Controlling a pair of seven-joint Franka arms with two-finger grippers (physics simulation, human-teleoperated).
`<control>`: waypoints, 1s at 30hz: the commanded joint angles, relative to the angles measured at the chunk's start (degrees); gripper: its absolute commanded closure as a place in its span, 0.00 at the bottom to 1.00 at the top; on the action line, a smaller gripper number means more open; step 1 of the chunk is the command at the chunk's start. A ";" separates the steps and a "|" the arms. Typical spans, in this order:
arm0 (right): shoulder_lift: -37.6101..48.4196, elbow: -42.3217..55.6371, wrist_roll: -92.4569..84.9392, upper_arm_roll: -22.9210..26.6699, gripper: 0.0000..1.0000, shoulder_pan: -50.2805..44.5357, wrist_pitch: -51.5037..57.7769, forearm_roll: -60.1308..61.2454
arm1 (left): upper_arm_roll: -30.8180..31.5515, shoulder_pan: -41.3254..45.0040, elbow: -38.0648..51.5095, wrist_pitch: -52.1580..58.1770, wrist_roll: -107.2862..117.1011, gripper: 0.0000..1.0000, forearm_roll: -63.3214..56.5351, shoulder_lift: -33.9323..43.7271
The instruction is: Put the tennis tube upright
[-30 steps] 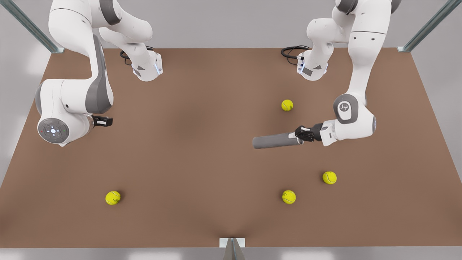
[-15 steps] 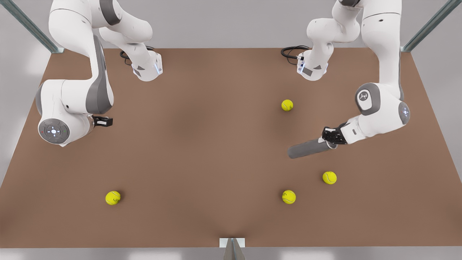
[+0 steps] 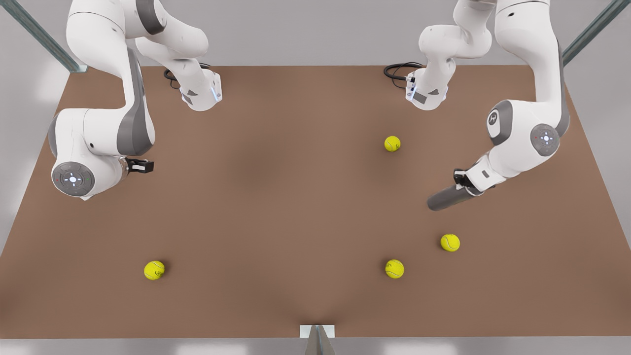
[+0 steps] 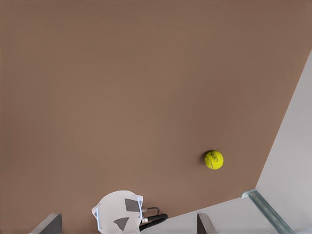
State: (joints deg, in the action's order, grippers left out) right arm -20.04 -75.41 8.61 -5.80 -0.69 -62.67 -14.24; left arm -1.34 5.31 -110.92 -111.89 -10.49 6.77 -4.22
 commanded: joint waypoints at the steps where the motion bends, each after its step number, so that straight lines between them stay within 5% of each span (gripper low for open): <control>1: 0.01 0.00 0.00 0.00 0.00 -0.01 0.00 0.00 | 0.02 0.40 0.00 0.01 0.03 0.79 -1.85 -0.09; 30: -0.26 0.00 0.00 0.00 0.00 -0.10 0.00 -0.09 | 0.19 1.81 -0.26 5.46 9.35 0.79 -6.16 -4.22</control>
State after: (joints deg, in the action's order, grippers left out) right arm -20.31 -75.41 8.61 -5.80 -0.79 -62.67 -14.32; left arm -1.14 7.11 -111.18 -106.37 -1.14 0.56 -8.44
